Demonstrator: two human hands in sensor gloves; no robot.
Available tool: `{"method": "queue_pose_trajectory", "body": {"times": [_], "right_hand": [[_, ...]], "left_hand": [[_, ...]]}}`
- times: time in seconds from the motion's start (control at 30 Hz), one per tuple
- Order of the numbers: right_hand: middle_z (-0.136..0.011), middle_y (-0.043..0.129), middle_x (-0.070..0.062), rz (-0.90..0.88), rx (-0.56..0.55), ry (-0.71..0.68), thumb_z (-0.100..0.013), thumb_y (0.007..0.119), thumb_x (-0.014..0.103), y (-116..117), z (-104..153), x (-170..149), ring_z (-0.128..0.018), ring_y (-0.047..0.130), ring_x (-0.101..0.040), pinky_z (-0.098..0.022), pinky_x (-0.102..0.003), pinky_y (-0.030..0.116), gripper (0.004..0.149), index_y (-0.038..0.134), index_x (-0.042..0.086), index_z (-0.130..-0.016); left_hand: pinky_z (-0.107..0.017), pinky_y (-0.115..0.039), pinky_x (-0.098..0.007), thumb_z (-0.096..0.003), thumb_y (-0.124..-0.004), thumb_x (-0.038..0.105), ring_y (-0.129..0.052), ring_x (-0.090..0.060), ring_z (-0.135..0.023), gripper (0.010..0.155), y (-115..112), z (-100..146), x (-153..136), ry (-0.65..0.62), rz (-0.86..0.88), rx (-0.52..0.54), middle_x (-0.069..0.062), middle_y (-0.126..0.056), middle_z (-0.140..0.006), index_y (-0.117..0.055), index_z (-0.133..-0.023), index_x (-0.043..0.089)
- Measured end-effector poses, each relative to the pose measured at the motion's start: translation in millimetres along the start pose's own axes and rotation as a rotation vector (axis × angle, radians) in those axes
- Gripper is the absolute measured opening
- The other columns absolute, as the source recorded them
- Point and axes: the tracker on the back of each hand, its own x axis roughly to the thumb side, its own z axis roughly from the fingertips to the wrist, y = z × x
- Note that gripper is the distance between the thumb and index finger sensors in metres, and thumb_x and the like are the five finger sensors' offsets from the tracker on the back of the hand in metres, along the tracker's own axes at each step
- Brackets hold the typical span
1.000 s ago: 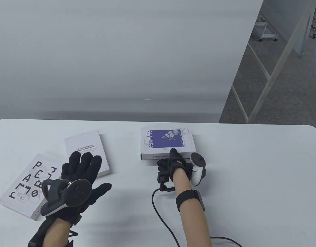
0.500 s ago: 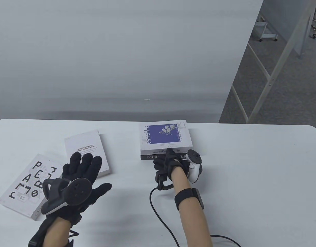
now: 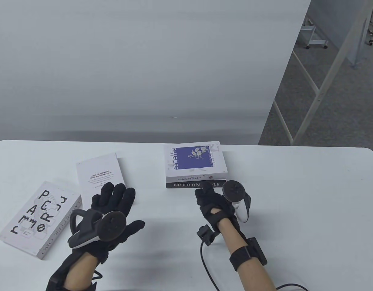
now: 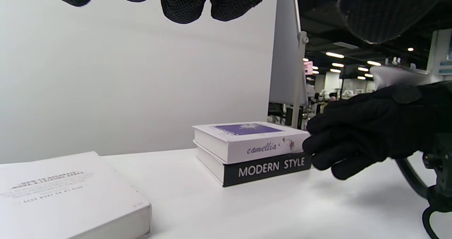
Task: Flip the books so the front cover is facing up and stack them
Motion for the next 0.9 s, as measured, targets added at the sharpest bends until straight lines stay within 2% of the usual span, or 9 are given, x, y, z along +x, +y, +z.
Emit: {"method": "queue_pose_trajectory", "body": {"times": [0.1,0.17,0.33,0.47,0.53,0.6,0.7,0.9], "right_hand": [[-0.094,0.053,-0.041,0.157,-0.003,-0.061,-0.051,0.062,0.042,-9,19,8,-0.077,0.069,-0.06,-0.049,-0.067,0.068,0.076,0.028,-0.005,-0.099],[-0.096,0.054,-0.039,0.238,-0.026,-0.092,-0.05,0.066,0.041,-17,31,11,-0.077,0.066,-0.064,-0.049,-0.07,0.065,0.075,0.032,-0.002,-0.101],[-0.099,0.054,-0.037,0.437,-0.023,-0.117,-0.048,0.072,0.042,-34,59,9,-0.079,0.06,-0.067,-0.05,-0.074,0.059,0.075,0.037,0.003,-0.102],[-0.1,0.049,-0.039,0.557,-0.039,-0.129,-0.047,0.075,0.046,-47,78,2,-0.081,0.055,-0.068,-0.052,-0.076,0.055,0.08,0.038,0.002,-0.102],[-0.101,0.051,-0.038,0.624,-0.075,-0.154,-0.047,0.077,0.046,-53,88,-1,-0.083,0.057,-0.066,-0.053,-0.075,0.056,0.078,0.042,0.005,-0.103],[-0.101,0.054,-0.037,0.68,-0.114,-0.178,-0.046,0.078,0.047,-59,97,-4,-0.083,0.059,-0.065,-0.053,-0.074,0.057,0.077,0.046,0.006,-0.103],[-0.101,0.055,-0.038,0.746,-0.113,-0.171,-0.046,0.079,0.051,-67,108,-11,-0.083,0.059,-0.067,-0.053,-0.075,0.056,0.079,0.047,0.006,-0.103],[-0.103,0.045,-0.04,0.899,-0.039,-0.095,-0.047,0.075,0.06,-75,118,-21,-0.086,0.05,-0.069,-0.055,-0.078,0.05,0.089,0.038,0.003,-0.105]], "left_hand": [[-0.063,-0.037,-0.076,-0.0445,-0.065,0.072,-0.021,-0.064,-0.096,0.097,-10,-5,6,-0.013,-0.041,-0.007,-0.031,-0.036,-0.113,-0.042,-0.113,0.007],[-0.062,-0.033,-0.076,-0.0446,-0.063,0.073,-0.016,-0.065,-0.093,0.102,-18,-7,8,-0.014,-0.06,-0.017,-0.032,-0.028,-0.112,-0.032,-0.113,0.005],[-0.062,-0.031,-0.077,-0.0453,-0.063,0.072,-0.014,-0.065,-0.092,0.104,-33,-12,11,-0.031,0.019,-0.053,-0.035,-0.02,-0.11,-0.024,-0.112,0.002],[-0.062,-0.031,-0.077,-0.0451,-0.063,0.072,-0.014,-0.065,-0.093,0.104,-48,-16,18,-0.033,-0.042,-0.091,-0.035,-0.019,-0.11,-0.024,-0.112,0.002],[-0.059,-0.022,-0.077,-0.0454,-0.062,0.072,-0.004,-0.065,-0.089,0.105,-57,-18,22,-0.03,-0.068,-0.087,-0.035,-0.014,-0.109,-0.022,-0.112,0.002],[-0.058,-0.019,-0.077,-0.0454,-0.062,0.072,-0.001,-0.064,-0.087,0.105,-64,-19,25,-0.03,-0.105,-0.088,-0.035,-0.011,-0.108,-0.02,-0.112,0.002],[-0.059,-0.021,-0.077,-0.0452,-0.062,0.073,-0.004,-0.065,-0.089,0.105,-75,-21,29,-0.031,-0.131,-0.11,-0.035,-0.011,-0.108,-0.019,-0.111,0.002],[-0.061,-0.033,-0.078,-0.0459,-0.061,0.072,-0.006,-0.068,-0.088,0.106,-98,-23,25,0.004,-0.025,-0.159,-0.037,-0.005,-0.104,-0.017,-0.11,0.001]]}}
